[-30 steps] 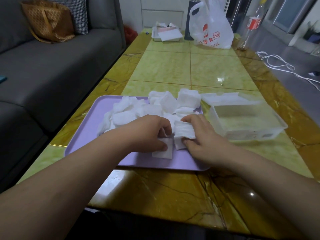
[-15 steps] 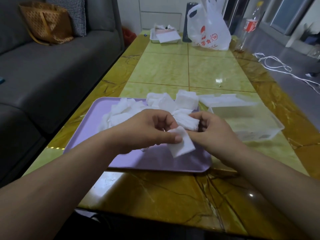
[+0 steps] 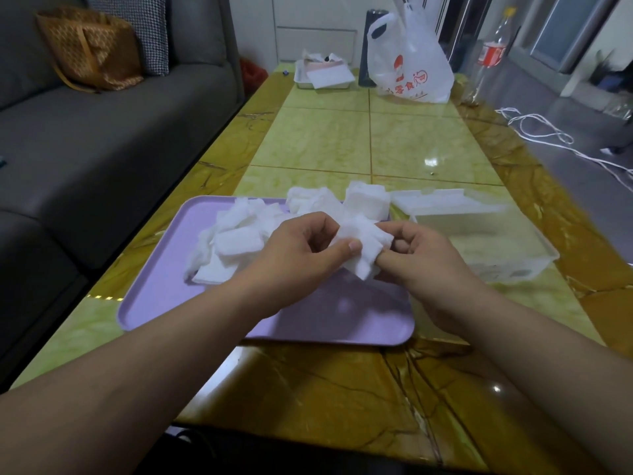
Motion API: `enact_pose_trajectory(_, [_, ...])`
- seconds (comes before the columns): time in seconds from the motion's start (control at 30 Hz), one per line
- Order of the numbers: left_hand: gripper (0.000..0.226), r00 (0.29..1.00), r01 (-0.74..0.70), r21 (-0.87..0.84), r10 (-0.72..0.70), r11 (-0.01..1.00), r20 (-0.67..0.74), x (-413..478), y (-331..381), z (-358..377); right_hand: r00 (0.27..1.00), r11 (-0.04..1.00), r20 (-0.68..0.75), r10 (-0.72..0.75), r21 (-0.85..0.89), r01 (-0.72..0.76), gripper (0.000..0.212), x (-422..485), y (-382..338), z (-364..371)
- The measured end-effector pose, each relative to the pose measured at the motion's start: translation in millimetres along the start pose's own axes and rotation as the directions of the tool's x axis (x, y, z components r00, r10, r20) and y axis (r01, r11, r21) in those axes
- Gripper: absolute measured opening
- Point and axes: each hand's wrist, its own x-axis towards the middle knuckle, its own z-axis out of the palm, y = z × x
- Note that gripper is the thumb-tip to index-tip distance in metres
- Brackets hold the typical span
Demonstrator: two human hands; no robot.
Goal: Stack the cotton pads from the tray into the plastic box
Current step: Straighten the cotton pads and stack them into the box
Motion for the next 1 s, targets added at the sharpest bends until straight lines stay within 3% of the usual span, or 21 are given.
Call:
enact_pose_trajectory(0.4, [0.036, 0.986, -0.080, 0.159, 0.102, 0.984, -0.134, 3.3, -3.9, 8.2, 1.000, 0.995, 0.008, -0.022, 0.102, 0.021, 0.024, -2.9, -6.8, 3.7])
enact_pose_trajectory(0.53, [0.032, 0.985, -0.085, 0.179, 0.110, 0.980, -0.134, 3.3, -5.1, 7.8, 0.995, 0.982, 0.102, -0.020, 0.190, 0.001, 0.045, -5.8, -14.7, 1.6])
enact_pose_trajectory(0.7, [0.029, 0.989, -0.114, 0.198, 0.129, 0.974, -0.068, 7.8, -4.9, -2.8, 0.993, 0.978, -0.002, -0.122, -0.171, 0.120, 0.045, -3.6, -6.8, -2.2])
enact_pose_trajectory(0.83, [0.067, 0.994, -0.045, 0.331, 0.009, 0.943, 0.110, 9.3, -3.0, -20.7, 0.971, 0.875, 0.188, -0.148, -0.433, 0.217, 0.043, -7.2, -10.4, -6.5])
enact_pose_trajectory(0.9, [0.056, 0.977, -0.056, 0.391, -0.030, 0.919, 0.210, 7.0, -3.1, -21.1, 0.956, 0.802, 0.270, -0.112, -0.544, 0.247, 0.044, -10.8, -10.0, -3.4])
enact_pose_trajectory(1.0, [0.038, 0.963, -0.035, 0.445, -0.089, 0.895, 0.255, 4.8, -5.0, -17.2, 0.957, 0.773, 0.286, -0.037, -0.599, 0.209, 0.054, -10.9, -5.0, -1.0])
